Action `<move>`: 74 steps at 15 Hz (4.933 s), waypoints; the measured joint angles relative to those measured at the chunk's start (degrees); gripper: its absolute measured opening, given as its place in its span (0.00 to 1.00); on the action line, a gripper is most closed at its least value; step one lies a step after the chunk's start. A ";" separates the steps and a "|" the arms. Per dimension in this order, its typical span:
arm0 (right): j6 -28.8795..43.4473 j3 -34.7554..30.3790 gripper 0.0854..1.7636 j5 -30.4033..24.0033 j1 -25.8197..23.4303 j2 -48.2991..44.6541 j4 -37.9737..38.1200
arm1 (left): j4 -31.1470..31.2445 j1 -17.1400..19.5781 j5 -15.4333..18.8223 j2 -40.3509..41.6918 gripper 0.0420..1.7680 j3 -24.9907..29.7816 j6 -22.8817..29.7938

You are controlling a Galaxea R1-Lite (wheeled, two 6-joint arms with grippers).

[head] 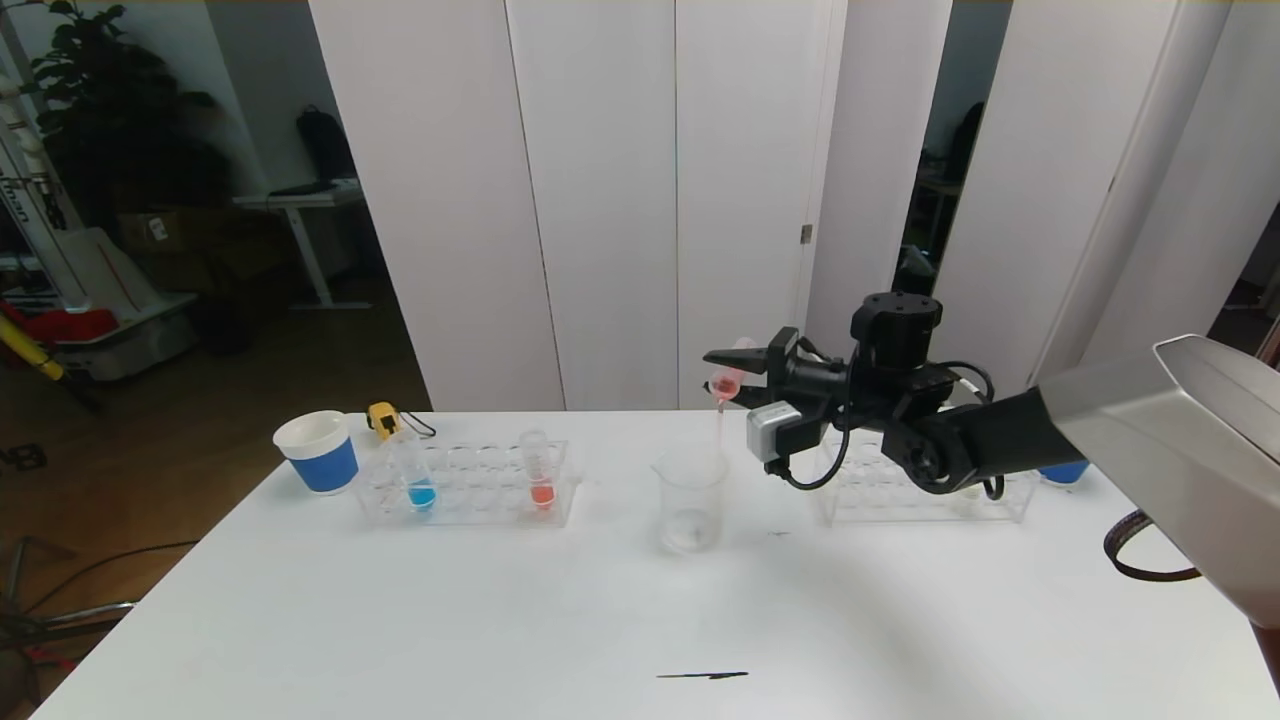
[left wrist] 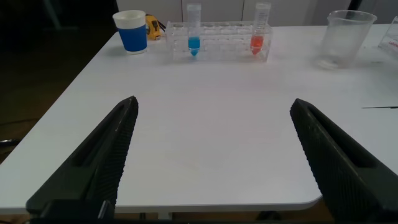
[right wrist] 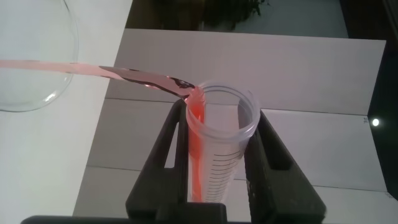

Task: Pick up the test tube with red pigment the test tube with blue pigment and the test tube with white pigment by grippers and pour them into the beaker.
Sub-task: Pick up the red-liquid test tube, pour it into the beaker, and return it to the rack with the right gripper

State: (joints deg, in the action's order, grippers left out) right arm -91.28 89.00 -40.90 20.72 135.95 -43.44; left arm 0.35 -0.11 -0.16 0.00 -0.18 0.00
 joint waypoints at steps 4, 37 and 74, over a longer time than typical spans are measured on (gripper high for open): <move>-1.44 0.20 0.30 0.35 0.09 0.11 0.20 | -0.02 -0.02 0.00 0.00 0.99 0.00 0.00; -3.75 5.10 0.30 6.62 3.25 0.74 2.91 | -0.02 -0.02 0.00 0.00 0.99 0.00 0.00; 26.04 6.01 0.30 23.71 5.84 -3.01 -2.51 | 0.00 0.00 0.00 0.00 0.99 0.00 0.00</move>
State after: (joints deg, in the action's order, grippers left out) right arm -65.24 95.01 -17.19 26.56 132.94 -45.95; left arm 0.35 -0.11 -0.16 0.00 -0.18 0.00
